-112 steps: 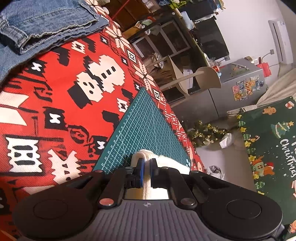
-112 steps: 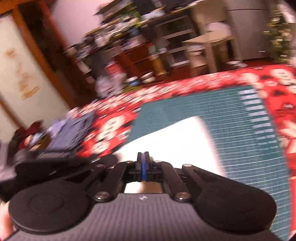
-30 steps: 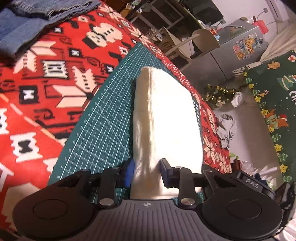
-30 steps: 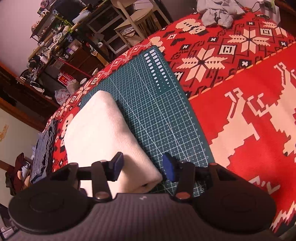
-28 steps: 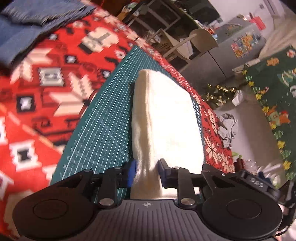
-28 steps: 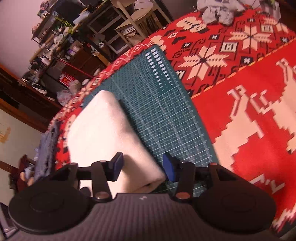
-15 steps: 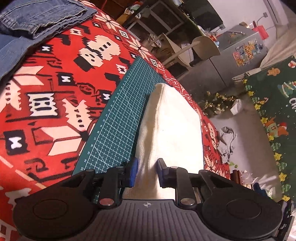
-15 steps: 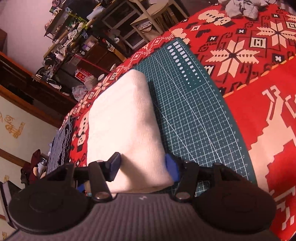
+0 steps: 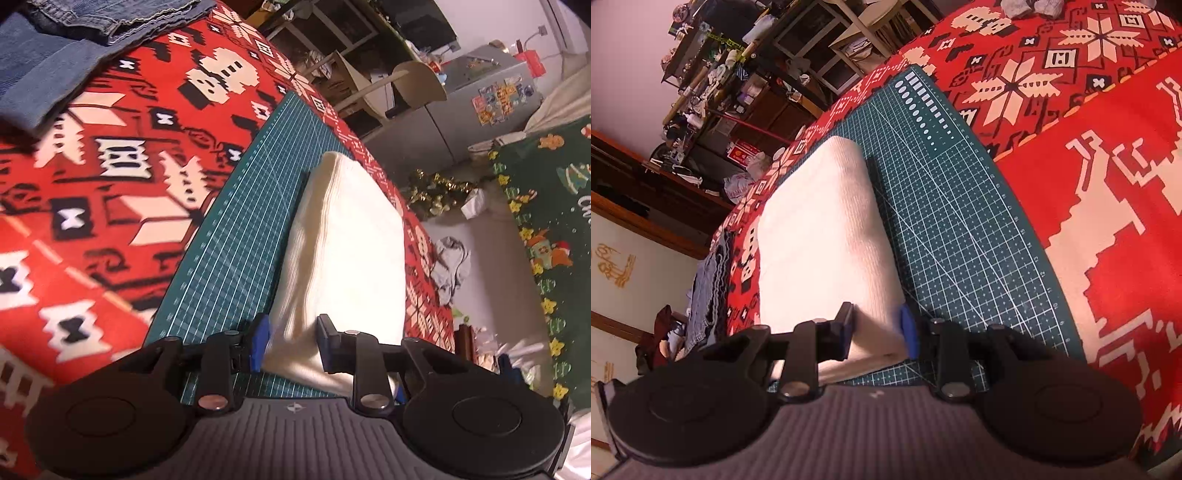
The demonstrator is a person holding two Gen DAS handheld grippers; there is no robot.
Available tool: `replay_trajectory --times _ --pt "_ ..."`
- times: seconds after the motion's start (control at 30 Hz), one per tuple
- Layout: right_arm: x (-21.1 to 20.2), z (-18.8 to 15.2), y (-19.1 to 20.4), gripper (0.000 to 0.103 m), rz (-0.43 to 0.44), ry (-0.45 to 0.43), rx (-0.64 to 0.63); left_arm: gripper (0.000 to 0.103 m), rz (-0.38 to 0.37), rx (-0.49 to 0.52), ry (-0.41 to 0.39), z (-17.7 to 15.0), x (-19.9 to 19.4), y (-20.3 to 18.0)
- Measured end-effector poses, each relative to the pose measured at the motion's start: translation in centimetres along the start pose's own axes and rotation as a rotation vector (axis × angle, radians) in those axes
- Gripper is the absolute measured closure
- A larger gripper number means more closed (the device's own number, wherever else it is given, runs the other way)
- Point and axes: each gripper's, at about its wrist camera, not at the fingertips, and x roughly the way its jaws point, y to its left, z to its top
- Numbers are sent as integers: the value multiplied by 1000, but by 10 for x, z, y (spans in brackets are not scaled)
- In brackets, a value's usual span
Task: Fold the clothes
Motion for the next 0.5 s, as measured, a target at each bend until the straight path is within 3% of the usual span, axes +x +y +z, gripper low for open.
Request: replay_trajectory --times 0.2,0.43,0.5 --pt "-4 -3 5 75 -17 6 -33 86 25 30 -10 -7 -4 -2" --pt "-20 -7 16 72 -41 -24 -121 84 11 25 20 -4 -14 0" --pt "-28 -10 27 72 -59 -40 -206 82 30 93 -7 -4 -24 -8"
